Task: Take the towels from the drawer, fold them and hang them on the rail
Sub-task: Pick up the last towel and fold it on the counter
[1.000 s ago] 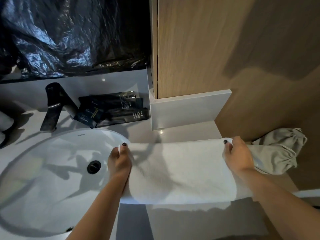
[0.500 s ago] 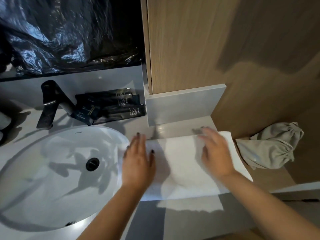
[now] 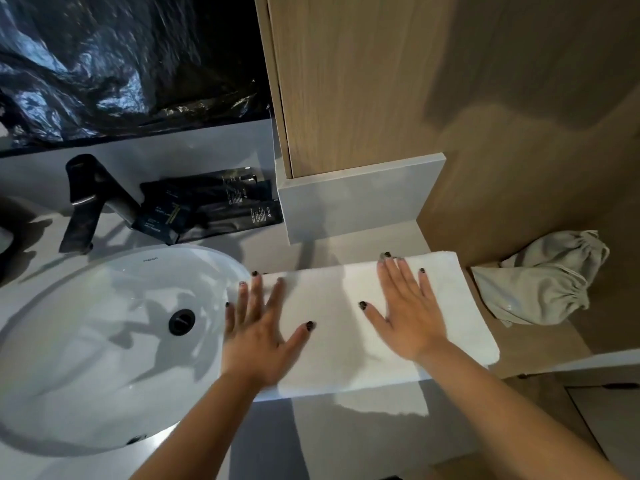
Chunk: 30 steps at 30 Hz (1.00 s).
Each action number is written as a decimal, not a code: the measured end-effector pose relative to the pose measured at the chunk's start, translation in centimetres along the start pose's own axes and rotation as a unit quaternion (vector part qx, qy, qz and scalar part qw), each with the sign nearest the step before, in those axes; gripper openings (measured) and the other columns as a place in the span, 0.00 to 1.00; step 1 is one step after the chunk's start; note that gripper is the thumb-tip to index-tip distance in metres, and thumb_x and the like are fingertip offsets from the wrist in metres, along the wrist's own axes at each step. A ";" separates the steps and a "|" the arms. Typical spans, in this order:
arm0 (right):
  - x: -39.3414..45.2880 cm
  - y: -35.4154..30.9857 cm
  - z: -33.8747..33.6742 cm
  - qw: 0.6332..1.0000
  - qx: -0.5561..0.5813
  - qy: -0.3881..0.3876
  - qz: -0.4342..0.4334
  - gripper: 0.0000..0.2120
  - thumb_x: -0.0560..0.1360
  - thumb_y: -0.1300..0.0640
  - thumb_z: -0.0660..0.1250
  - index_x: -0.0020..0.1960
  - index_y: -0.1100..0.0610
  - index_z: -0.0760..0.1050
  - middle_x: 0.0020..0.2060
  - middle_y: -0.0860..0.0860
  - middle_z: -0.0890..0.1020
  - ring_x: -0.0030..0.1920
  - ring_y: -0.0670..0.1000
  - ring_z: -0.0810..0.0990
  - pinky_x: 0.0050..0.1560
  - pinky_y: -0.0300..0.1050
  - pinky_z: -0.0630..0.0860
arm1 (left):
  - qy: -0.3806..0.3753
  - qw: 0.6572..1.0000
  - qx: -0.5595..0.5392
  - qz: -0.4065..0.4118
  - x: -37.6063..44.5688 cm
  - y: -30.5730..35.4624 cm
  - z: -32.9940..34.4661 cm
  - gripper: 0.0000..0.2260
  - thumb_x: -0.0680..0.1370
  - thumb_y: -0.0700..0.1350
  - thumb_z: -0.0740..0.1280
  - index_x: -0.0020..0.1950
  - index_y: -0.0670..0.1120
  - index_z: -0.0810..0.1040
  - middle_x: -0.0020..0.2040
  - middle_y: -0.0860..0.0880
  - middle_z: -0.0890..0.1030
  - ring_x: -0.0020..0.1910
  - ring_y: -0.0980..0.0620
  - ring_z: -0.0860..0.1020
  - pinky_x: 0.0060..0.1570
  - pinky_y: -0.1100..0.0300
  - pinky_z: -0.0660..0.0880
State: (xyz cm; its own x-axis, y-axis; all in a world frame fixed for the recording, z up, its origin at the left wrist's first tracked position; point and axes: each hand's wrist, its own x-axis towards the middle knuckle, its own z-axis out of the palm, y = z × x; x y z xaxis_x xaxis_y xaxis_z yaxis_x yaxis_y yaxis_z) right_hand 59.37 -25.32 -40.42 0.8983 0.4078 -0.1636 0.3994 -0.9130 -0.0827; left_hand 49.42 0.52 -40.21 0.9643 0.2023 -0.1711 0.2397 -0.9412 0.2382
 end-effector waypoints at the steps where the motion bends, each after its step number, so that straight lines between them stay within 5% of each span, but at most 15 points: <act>1: 0.0 0.6 0.1 1.000 0.000 0.003 0.013 0.38 0.75 0.31 0.31 0.78 0.51 0.29 0.78 0.46 0.35 0.76 0.47 0.29 0.75 0.51 0.29 | -0.004 1.000 -0.017 -0.010 -0.1 -0.6 -0.1 0.38 0.72 0.77 0.42 0.76 0.64 0.32 0.79 0.53 0.30 0.77 0.51 0.30 0.76 0.44 0.38; 6: -0.1 3.0 0.1 0.997 0.025 0.026 0.063 0.40 0.76 0.31 0.36 0.80 0.53 0.35 0.79 0.46 0.37 0.77 0.45 0.32 0.76 0.50 0.30 | -0.029 0.997 -0.065 -0.032 -0.7 -1.8 -0.8 0.38 0.71 0.76 0.42 0.75 0.65 0.30 0.80 0.52 0.33 0.78 0.52 0.33 0.77 0.46 0.40; 10: -0.6 2.9 -1.3 0.996 0.054 0.040 0.063 0.35 0.80 0.38 0.43 0.80 0.56 0.39 0.80 0.50 0.42 0.78 0.47 0.35 0.76 0.50 0.32 | -0.011 0.999 0.029 -0.007 -1.2 0.0 -1.8 0.37 0.75 0.68 0.35 0.78 0.51 0.29 0.78 0.45 0.29 0.76 0.47 0.28 0.76 0.43 0.35; 13: -2.5 -1.3 -2.3 0.982 0.124 0.141 -0.011 0.27 0.81 0.54 0.51 0.79 0.58 0.55 0.79 0.53 0.57 0.79 0.52 0.49 0.78 0.47 0.37 | 0.029 0.998 0.006 0.064 -2.8 3.2 -1.5 0.32 0.80 0.60 0.38 0.80 0.45 0.38 0.79 0.43 0.36 0.78 0.44 0.35 0.77 0.43 0.39; 16: -4.7 -7.0 -1.2 0.981 0.122 0.130 -0.073 0.25 0.79 0.57 0.53 0.76 0.59 0.65 0.76 0.54 0.64 0.76 0.56 0.61 0.77 0.52 0.48 | 0.009 0.997 0.009 0.081 -4.3 5.2 0.1 0.32 0.79 0.59 0.35 0.79 0.45 0.37 0.79 0.45 0.34 0.78 0.46 0.34 0.76 0.49 0.33; 19: -5.8 -7.5 0.8 0.998 0.024 0.021 -0.058 0.32 0.79 0.45 0.33 0.80 0.57 0.46 0.79 0.52 0.45 0.79 0.55 0.44 0.77 0.57 0.41 | 0.001 0.997 0.046 0.064 -4.2 4.9 1.0 0.32 0.78 0.61 0.31 0.79 0.48 0.32 0.78 0.47 0.30 0.76 0.50 0.29 0.75 0.51 0.31; 21: -6.0 -5.0 1.5 0.998 0.023 0.021 -0.056 0.33 0.79 0.37 0.32 0.79 0.52 0.35 0.78 0.48 0.39 0.78 0.52 0.35 0.75 0.56 0.34 | 0.004 0.997 0.035 0.075 -4.2 4.2 1.2 0.32 0.79 0.63 0.35 0.79 0.50 0.33 0.79 0.49 0.32 0.77 0.51 0.31 0.77 0.50 0.34; 24: -6.3 -1.1 1.6 0.999 0.005 0.029 -0.021 0.38 0.78 0.31 0.39 0.80 0.51 0.36 0.79 0.47 0.39 0.78 0.50 0.33 0.77 0.56 0.35 | 0.003 0.996 0.031 0.080 -4.7 3.3 1.4 0.32 0.79 0.66 0.37 0.80 0.53 0.34 0.80 0.49 0.34 0.78 0.51 0.33 0.77 0.48 0.36; 30: -7.2 3.9 1.0 1.000 -0.011 0.005 0.028 0.41 0.77 0.29 0.36 0.80 0.54 0.36 0.80 0.50 0.41 0.78 0.50 0.35 0.78 0.55 0.37 | -0.003 0.997 0.054 0.057 -5.4 2.7 1.1 0.34 0.77 0.68 0.34 0.78 0.53 0.31 0.79 0.48 0.32 0.77 0.51 0.30 0.77 0.49 0.35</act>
State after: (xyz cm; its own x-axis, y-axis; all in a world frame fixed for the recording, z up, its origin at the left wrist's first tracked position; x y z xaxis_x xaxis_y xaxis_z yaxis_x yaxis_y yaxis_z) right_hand 54.28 -31.84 -40.51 0.9210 0.3563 -0.1572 0.3527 -0.9343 -0.0516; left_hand 44.77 -3.43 -39.73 0.9838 0.0901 -0.1547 0.1139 -0.9817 0.1528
